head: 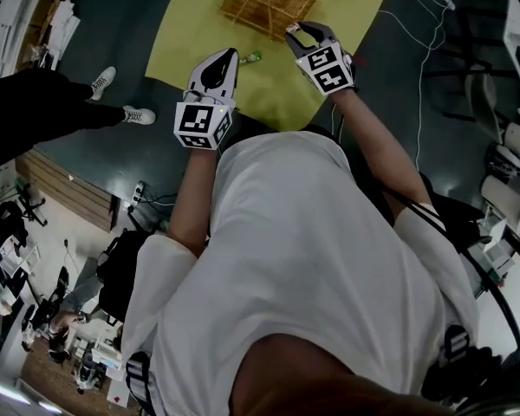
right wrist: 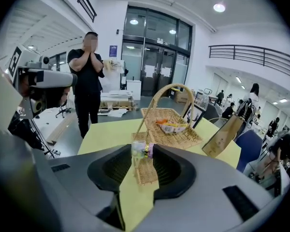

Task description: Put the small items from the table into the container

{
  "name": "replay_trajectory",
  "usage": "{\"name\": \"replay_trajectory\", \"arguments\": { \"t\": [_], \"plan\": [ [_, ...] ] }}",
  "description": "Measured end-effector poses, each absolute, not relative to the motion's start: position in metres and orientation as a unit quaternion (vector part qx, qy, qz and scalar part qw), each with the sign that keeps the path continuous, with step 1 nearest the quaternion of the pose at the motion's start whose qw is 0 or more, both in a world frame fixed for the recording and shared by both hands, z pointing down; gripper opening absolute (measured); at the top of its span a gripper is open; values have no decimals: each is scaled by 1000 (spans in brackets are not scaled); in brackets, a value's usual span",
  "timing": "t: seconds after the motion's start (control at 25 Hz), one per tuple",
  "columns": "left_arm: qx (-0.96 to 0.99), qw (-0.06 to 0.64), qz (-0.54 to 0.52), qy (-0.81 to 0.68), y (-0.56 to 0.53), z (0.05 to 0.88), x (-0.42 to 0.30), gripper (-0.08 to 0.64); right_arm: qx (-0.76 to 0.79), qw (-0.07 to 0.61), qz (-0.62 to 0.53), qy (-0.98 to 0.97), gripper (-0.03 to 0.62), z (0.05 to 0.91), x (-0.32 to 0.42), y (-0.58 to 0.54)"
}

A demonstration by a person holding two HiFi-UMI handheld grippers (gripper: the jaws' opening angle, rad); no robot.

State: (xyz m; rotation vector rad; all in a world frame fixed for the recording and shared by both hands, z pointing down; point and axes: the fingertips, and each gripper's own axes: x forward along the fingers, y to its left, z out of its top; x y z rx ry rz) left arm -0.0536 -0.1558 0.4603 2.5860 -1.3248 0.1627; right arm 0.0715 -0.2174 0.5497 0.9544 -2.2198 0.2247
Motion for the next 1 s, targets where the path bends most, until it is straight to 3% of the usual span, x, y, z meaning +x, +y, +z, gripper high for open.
{"name": "replay_trajectory", "arguments": {
  "t": [1.0],
  "plan": [
    [869,103,55,-481,-166,443,-85,8,357,374,76,-853,160,554,55,-286]
  ]
}}
